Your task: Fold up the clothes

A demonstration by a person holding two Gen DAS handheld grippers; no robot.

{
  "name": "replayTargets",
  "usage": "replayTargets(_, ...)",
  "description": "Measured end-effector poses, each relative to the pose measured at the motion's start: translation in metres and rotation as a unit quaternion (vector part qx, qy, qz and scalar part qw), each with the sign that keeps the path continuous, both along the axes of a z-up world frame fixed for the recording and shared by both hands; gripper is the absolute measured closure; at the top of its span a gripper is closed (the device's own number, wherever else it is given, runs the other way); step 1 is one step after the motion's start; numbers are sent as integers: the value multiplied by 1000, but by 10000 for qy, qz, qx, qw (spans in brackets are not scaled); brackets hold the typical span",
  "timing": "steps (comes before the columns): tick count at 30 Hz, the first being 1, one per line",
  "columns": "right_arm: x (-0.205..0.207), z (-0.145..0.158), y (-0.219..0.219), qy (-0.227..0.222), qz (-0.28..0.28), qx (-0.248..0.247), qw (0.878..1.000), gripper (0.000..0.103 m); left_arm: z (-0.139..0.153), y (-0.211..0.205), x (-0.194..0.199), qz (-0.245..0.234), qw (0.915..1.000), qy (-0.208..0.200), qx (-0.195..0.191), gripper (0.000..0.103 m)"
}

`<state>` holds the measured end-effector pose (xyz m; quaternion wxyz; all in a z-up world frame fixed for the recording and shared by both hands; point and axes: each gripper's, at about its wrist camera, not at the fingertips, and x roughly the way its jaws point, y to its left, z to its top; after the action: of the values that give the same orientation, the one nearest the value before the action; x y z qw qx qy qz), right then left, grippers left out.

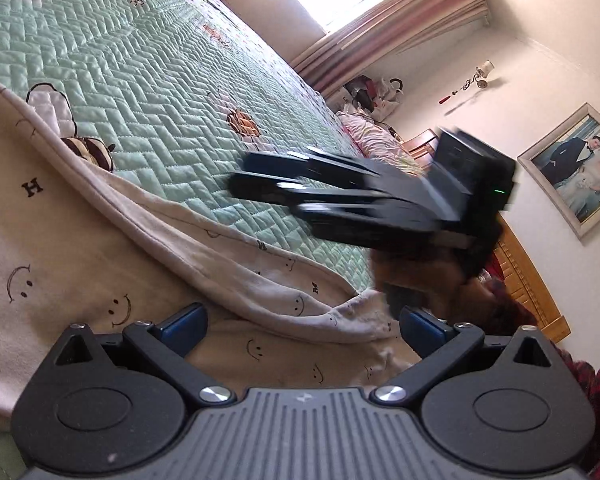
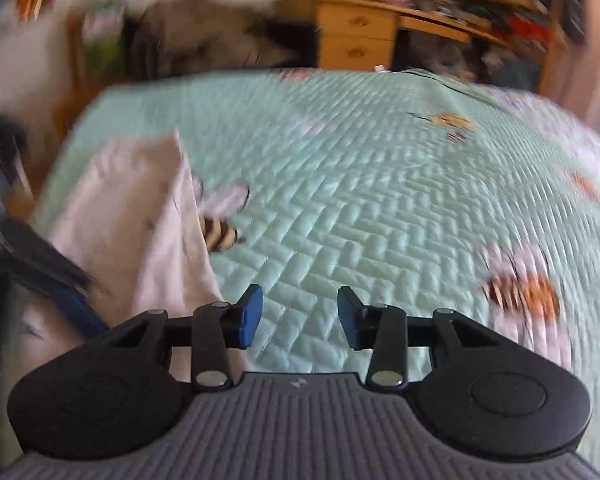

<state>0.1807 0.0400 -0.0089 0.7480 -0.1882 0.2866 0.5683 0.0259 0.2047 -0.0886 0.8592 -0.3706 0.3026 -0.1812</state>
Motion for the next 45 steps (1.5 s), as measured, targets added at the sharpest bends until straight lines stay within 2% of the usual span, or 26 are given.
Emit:
replayTargets(2, 4, 12, -31, 216, -143, -91, 9996, 58, 0, -2, -1, 4, 10000, -17, 19, 1)
replayTargets(7, 10, 23, -89, 341, -636, -954, 9928, 58, 11, -14, 3, -222, 9996, -146, 52, 1)
replayTargets(11, 5, 15, -84, 401, -549, -1553, 9855, 54, 10, -32, 11, -565, 9983, -127, 87, 1)
replayTargets(14, 1, 1, -63, 331, -316, -2357, 9708, 52, 2, -39, 15, -663, 9977, 15, 128, 1)
replayTargets(16, 2, -8, -53, 143, -119, -2973, 9546, 52, -4, -34, 14, -613, 9981, 64, 32, 1)
replayTargets(19, 7, -11, -52, -539, 46, -3508, 9349, 46, -6, -30, 13, -601, 9981, 77, -59, 1)
replayTargets(20, 11, -11, -53, -858, -7, -3526, 9318, 30, -7, -30, 14, -605, 9981, 84, -54, 1)
replayTargets(21, 17, -11, -54, -1012, -143, -3422, 9341, 23, -7, -30, 13, -615, 9981, 83, -29, 1)
replayTargets(24, 22, -18, -60, -951, -312, -3131, 9444, 23, -7, -32, 12, -638, 9979, 69, 33, 1)
replayTargets(30, 35, -5, -105, -181, -1096, -2283, 9672, 24, -8, -30, 11, -595, 9982, 79, -18, 1)
replayTargets(31, 37, -1, -112, -116, -1265, -2103, 9693, 26, -8, -30, 11, -592, 9982, 77, -1, 1)
replayTargets(32, 39, 4, -120, -52, -1513, -1896, 9701, 32, -8, -30, 11, -590, 9982, 75, 12, 1)
replayTargets(35, 47, 20, -144, 202, -2221, -1225, 9671, 31, -8, -31, 9, -581, 9983, 66, 30, 1)
replayTargets(36, 41, 24, -145, 333, -2089, -965, 9726, 31, -8, -31, 9, -582, 9983, 64, 43, 1)
replayTargets(38, 17, 29, -135, 557, -1217, -620, 9891, 32, -7, -33, 10, -590, 9982, 75, 76, 1)
replayTargets(40, -9, 26, -113, 446, -334, -701, 9960, 33, -7, -34, 11, -589, 9982, 82, 97, 1)
replayTargets(43, -30, 13, -80, 9, 495, -1196, 9916, 34, -6, -35, 11, -588, 9982, 85, 100, 1)
replayTargets(45, -32, 11, -72, 68, 742, -1300, 9887, 40, -5, -35, 11, -588, 9982, 94, 90, 1)
